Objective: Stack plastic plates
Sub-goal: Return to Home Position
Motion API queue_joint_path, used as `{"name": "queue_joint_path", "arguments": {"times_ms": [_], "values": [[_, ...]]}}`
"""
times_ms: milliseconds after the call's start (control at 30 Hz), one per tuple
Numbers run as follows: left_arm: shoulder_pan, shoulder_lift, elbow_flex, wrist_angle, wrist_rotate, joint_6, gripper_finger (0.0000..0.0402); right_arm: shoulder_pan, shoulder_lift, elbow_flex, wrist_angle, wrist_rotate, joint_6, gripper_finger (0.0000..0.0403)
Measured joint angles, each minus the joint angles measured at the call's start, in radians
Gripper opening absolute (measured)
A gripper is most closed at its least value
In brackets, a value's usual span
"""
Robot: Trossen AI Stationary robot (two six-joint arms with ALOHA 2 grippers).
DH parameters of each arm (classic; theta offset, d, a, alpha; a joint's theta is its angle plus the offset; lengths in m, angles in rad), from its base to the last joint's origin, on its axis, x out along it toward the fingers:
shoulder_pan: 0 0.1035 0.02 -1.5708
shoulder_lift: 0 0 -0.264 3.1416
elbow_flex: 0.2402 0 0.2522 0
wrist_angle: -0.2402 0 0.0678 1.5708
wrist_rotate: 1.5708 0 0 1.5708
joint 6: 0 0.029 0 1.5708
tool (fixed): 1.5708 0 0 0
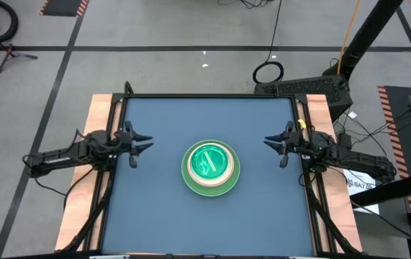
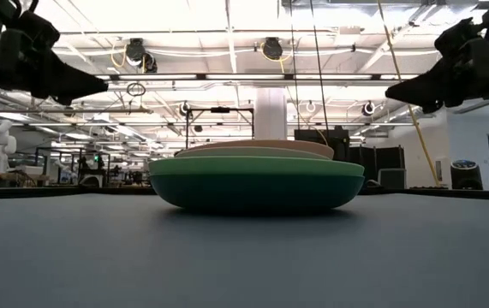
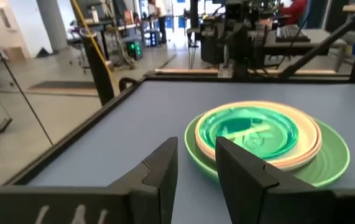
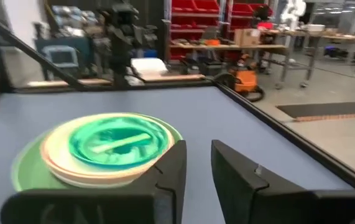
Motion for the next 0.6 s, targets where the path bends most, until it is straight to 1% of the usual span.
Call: {"name": "queue_joint_path", "arguments": {"times_ms": [100,267,400,600], "values": [[0.000,0.000,0.000,-0.028,0.000,-0.002,0.0115,0.000,0.000,-0.004,0.028,-0.020,0.014,0.0060],[0.000,0.003,0.000,-0.013,-0.006,-0.026,0.0115,0.000,0.000,-0.005,0.030,-0.013,0.017,0.0050],[0.000,0.003,0.000,-0.019,-0.016,-0.011,0.0115,0.000,0.000,-0.006,0.026,-0.013,0.014,0.0049],[0.000,0.003,0.000,-0.023,-0.018,0.000,0.0115,0.000,0.000,-0.043,0.046,-0.015,-0.018,0.0049]]}}
